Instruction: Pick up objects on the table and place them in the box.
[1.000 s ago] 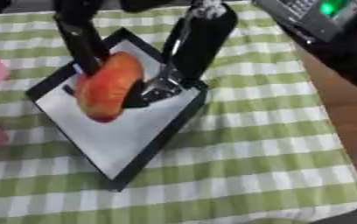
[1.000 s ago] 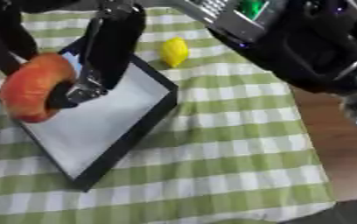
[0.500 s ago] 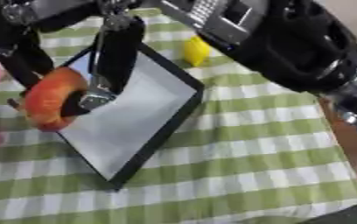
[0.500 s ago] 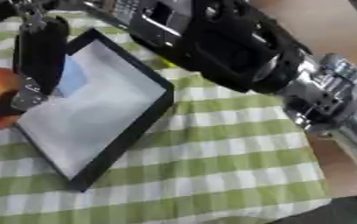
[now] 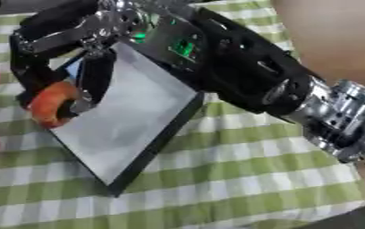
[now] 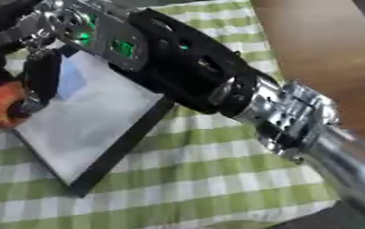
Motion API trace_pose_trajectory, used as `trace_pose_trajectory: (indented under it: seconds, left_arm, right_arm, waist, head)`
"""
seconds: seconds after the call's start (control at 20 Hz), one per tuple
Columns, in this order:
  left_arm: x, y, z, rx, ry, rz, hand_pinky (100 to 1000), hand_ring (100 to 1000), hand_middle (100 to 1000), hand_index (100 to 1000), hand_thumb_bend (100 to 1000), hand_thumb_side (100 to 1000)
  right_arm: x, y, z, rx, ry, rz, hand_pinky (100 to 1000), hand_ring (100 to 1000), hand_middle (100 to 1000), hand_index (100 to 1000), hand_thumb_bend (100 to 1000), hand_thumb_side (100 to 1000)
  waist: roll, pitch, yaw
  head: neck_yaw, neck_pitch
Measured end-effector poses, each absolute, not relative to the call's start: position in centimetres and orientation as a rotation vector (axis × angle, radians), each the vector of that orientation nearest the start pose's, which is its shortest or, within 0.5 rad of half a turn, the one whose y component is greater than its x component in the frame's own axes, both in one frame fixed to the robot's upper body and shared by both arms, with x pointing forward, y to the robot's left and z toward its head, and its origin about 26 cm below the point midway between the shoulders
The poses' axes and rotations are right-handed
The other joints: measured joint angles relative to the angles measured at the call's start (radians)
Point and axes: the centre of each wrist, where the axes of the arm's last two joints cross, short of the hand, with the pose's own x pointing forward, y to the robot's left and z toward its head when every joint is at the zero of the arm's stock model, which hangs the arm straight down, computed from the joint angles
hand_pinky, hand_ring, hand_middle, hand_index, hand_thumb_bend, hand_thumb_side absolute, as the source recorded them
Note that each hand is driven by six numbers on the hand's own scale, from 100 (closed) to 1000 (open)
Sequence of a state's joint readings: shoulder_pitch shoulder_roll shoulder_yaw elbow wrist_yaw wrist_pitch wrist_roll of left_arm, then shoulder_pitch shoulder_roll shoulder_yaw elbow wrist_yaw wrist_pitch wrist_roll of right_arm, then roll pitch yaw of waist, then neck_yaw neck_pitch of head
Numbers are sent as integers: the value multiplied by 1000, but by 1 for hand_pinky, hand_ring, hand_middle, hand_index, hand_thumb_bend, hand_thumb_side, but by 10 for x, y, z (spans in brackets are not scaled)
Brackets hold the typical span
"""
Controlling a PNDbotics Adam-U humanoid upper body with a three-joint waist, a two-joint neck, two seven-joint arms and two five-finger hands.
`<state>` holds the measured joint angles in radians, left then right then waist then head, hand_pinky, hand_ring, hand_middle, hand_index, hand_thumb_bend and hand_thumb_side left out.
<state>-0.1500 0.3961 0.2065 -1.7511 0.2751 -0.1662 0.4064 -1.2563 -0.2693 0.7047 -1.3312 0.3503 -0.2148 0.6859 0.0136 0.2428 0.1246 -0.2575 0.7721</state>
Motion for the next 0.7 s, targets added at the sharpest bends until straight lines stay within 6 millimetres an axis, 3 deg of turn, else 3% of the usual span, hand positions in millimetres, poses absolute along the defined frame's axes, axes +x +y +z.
trace_pose_trajectory:
  seconds: [0.7]
  left_arm:
    - [299, 363, 126, 434, -2093, 392, 818, 798, 837, 825, 113, 800]
  right_arm:
    - [428, -72, 298, 265, 2161, -2690, 767, 578, 437, 567, 234, 100]
  waist:
    - [0, 0, -9]
  head:
    - [18, 0]
